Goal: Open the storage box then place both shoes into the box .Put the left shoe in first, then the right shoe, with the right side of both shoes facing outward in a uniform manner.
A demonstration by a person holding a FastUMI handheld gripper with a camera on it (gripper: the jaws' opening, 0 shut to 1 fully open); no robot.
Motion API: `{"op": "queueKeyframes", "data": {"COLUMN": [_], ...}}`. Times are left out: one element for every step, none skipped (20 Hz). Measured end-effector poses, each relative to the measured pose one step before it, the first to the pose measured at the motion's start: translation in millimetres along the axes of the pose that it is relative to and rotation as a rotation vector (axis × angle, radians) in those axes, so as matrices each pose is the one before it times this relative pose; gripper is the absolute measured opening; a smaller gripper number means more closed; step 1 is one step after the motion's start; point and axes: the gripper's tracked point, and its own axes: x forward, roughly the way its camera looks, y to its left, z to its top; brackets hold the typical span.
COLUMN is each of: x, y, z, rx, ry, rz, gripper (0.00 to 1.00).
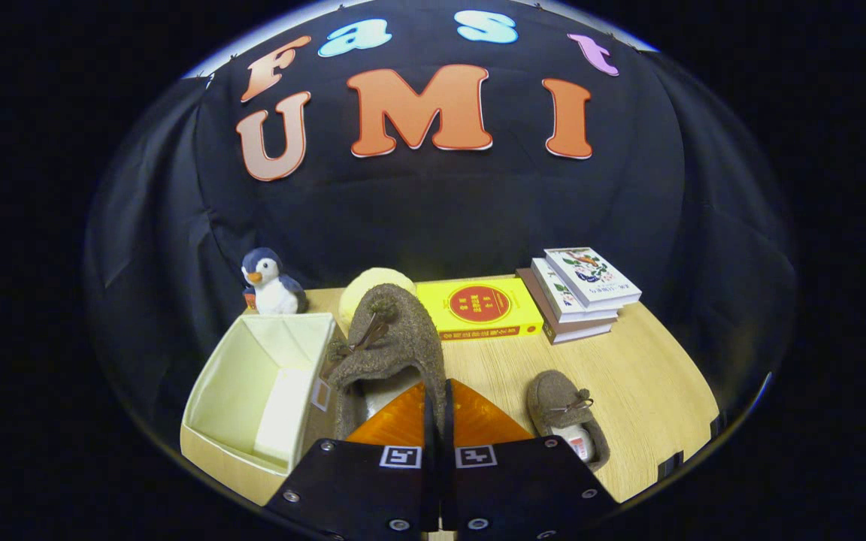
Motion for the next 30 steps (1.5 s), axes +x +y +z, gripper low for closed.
{"op": "queueKeyframes", "data": {"x": [-3.81, -2.98, -2.27, -0.98, 0.19, 0.59, 3.65, 4.35, 6.33, 4.95, 5.02, 6.83, 6.23, 7.41, 6.39, 7.74, 6.74, 5.9, 6.8, 4.46, 4.04, 4.89, 4.48, 3.14, 1.13, 1.54, -0.58, -1.07, -1.27, -3.06], "y": [10.27, 11.48, 11.82, 13.78, 12.41, 12.67, 13.16, 13.23, 12.25, 10.71, 10.52, 10.84, 10.13, 9.64, 9.29, 8.55, 7.05, 4.94, 3.79, 2.17, 2.46, 1.6, 0.9, -0.12, 1.96, 5.43, 2.9, -1.61, -2.7, -2.96], "z": [7.75, 5.85, 5.57, 3.98, 1.84, -0.5, -3.35, -5.23, -6.28, -6.66, -6.69, -9.14, -8.43, -8.43, -7.78, -8.28, -7.3, -7.12, -6.16, -6.21, -4.62, -5.92, -4.99, -6.27, -6.31, -3.26, -1.15, 1.79, 2.51, 3.25], "rx": [0.00384, 0.00465, 0.0057, 0.00619, 0.00745, 0.00874, 0.00773, 0.00907, 0.00703, 0.0071, 0.00484, 0.00254, 0.00169, 0.00055, -0.00014, -0.00061, -0.00159, -0.00278, -0.00204, -0.00662, -0.0029, -0.00378, -0.00581, -0.01205, -0.01197, -0.00516, -0.0037, -0.00701, -0.00983, -0.00872], "ry": [-0.01158, -0.00829, -0.00716, -0.00655, -0.00228, 0.00414, 0.01001, 0.01436, 0.01646, 0.01736, 0.01828, 0.02035, 0.01939, 0.02004, 0.01944, 0.01798, 0.01561, 0.01565, 0.01596, 0.01132, 0.01089, 0.01431, 0.01442, 0.0164, 0.01808, 0.01062, 0.00156, -0.00729, -0.01088, -0.01044], "rz": [0.00646, 0.0101, 0.0122, 0.01526, 0.0144, 0.01654, 0.0163, 0.01591, 0.01385, 0.0121, 0.01, 0.01075, 0.0104, 0.00869, 0.00793, 0.00517, 0.00285, 0.00215, 0.00051, -0.00909, -0.00444, -0.00845, -0.00336, -0.00558, 0.00864, 0.01951, 0.01386, 0.00099, -0.00546, -0.00305], "gripper": [0.02, 0.02, 0.02, 0.02, 0.02, 0.02, 0.02, 0.02, 0.02, 0.02, 0.02, 0.02, 0.02, 0.02, 0.02, 0.02, 0.02, 0.02, 0.03, 0.03, 0.03, 0.03, 0.03, 0.03, 0.04, 0.07, 0.12, 0.18, 0.22, 0.36]}}
